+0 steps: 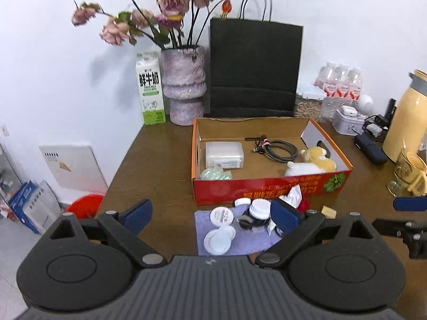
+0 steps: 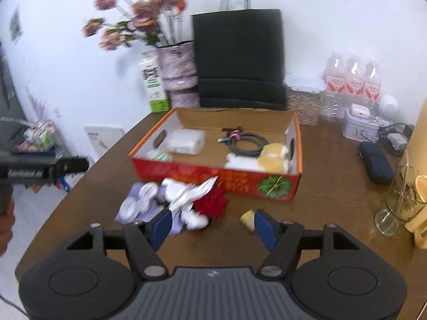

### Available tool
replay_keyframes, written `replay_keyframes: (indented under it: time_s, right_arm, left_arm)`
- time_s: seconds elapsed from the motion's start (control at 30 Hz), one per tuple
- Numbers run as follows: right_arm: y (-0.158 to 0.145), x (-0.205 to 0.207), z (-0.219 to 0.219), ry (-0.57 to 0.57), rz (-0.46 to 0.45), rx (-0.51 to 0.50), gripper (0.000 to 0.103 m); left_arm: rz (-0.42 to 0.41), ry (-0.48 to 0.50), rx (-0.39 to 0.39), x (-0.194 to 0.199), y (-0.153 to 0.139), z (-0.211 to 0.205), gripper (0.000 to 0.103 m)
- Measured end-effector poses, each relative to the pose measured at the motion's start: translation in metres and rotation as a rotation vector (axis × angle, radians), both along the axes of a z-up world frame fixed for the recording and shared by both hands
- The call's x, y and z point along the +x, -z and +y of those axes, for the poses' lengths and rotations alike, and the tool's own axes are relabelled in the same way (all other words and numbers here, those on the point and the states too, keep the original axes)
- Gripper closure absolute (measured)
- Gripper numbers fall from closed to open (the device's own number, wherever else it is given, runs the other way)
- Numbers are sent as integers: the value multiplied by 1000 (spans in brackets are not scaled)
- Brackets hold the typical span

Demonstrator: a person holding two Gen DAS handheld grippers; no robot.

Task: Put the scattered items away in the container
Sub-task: 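Move both tools back toward the purple cloth and scattered items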

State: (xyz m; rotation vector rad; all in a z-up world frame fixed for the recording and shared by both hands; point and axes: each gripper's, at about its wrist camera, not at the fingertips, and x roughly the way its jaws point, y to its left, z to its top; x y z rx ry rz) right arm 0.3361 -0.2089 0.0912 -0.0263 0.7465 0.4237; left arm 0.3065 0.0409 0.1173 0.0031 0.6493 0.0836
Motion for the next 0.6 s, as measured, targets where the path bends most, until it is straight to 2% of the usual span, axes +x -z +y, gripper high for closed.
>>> replay_keyframes:
  time_s: [0.17, 0.37, 0.43, 0.5, 0.6]
  right_arm:
    - [16, -52, 2, -30, -42, -9, 31]
    - [37, -107, 7, -20, -112, -62, 29]
    - [45, -122, 11, -10, -133, -77, 19]
    - [54, -134, 14, 2, -148, -79, 17]
    - [69, -146, 12, 71, -135, -66, 17]
  left_arm:
    - [-55, 32, -37, -53, 14, 5, 2]
    - [-95, 42, -4, -101, 35, 7, 1]
    - [-124, 45, 14, -118, 44, 3, 0]
    - [-136, 53, 30, -134, 57, -3, 0]
    - [-101, 65, -26, -150, 79, -10, 0]
